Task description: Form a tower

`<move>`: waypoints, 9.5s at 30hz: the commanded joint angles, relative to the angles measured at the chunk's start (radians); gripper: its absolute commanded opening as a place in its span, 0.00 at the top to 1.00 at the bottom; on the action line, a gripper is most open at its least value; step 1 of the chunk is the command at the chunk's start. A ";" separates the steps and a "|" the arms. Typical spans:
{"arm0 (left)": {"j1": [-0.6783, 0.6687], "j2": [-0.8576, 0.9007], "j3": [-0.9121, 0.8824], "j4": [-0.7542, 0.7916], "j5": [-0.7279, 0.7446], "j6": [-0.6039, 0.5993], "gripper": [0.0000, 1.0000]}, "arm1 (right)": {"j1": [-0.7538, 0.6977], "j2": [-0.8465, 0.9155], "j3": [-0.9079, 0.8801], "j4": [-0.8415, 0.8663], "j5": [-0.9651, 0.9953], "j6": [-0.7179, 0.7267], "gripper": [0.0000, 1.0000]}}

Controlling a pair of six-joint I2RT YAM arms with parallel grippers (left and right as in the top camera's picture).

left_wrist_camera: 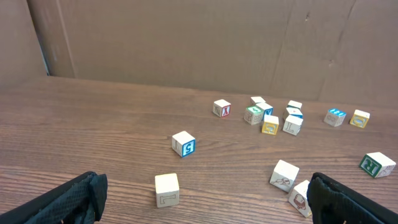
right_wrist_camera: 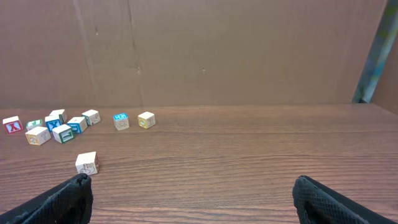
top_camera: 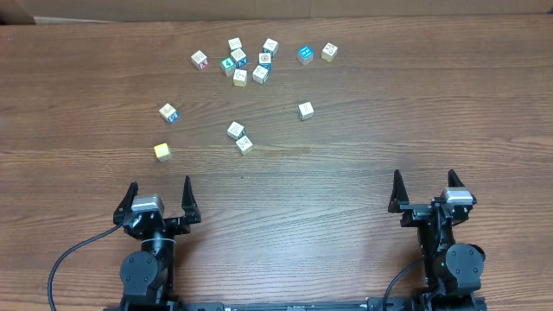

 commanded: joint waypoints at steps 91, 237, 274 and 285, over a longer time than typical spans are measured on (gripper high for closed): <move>0.006 -0.007 -0.004 0.000 0.001 0.029 0.00 | -0.003 -0.012 -0.011 0.004 -0.004 -0.002 0.00; 0.006 -0.007 -0.004 0.000 0.001 0.029 0.01 | -0.003 -0.012 -0.011 0.004 -0.004 -0.002 0.00; 0.005 0.404 0.919 -0.429 0.262 0.069 0.00 | -0.003 -0.012 -0.011 0.004 -0.004 -0.002 0.00; 0.005 1.245 1.876 -1.067 0.282 0.162 0.01 | -0.003 -0.012 -0.011 0.004 -0.004 -0.002 0.00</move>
